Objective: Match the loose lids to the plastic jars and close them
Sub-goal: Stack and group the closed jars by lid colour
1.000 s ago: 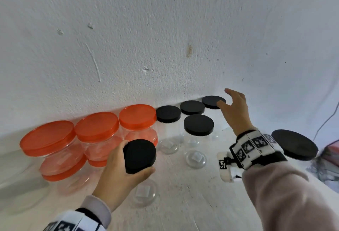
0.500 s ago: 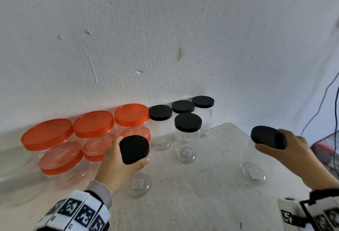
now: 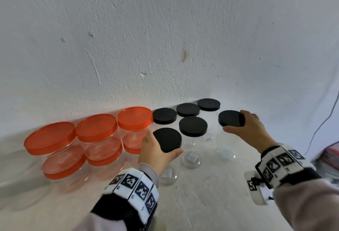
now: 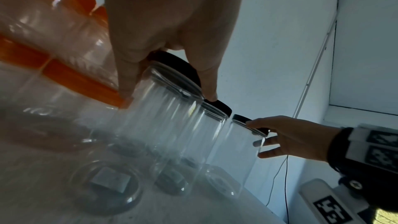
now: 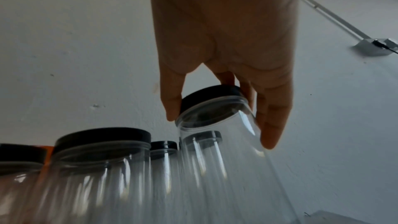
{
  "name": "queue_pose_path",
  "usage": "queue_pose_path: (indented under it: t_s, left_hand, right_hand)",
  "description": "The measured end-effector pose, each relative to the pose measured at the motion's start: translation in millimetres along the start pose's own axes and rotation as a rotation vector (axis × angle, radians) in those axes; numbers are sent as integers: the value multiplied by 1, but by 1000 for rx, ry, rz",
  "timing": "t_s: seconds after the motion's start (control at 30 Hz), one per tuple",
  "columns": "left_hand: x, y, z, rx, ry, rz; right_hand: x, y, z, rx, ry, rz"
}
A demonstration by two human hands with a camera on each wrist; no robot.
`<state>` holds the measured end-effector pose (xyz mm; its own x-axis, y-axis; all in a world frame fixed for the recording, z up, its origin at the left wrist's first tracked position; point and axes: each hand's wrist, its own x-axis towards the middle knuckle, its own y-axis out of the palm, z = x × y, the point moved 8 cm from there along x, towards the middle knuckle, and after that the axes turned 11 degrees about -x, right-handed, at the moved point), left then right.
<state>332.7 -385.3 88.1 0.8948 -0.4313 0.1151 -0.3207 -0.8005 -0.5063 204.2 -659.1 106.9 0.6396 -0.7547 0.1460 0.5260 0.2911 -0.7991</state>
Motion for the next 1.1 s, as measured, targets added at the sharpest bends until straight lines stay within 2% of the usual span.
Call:
queue_pose_path:
  t_s: [0.23,0.57,0.67,0.73,0.77,0.83,0.93,1.1]
  left_hand:
    - [18,15,-7,-2,-27,-43]
    - [28,21,-11,-1,-15,-18]
    - [29,25,-12,36,-22,15]
    - [29,25,-11,51,-36,23]
    - [29,25,-10,46,-43,25]
    - [29,25,-10,21,-48,25]
    - [29,25,-9,11,-39,34]
    - [32,25,-7,-30,-36,55]
  right_hand:
    - [27,21,8,-5,-35,62]
    - [38,29,16,-79,-66,120]
    - [33,24,28,-206,-106,27]
    - [28,21,49,-233,-217,-59]
    - [24,23,61,-228,-284,-53]
    - [19,35,78,-261,-375,45]
    - [15,53,83,-362,-408,175]
    - [16,58,83,-387,-425,206]
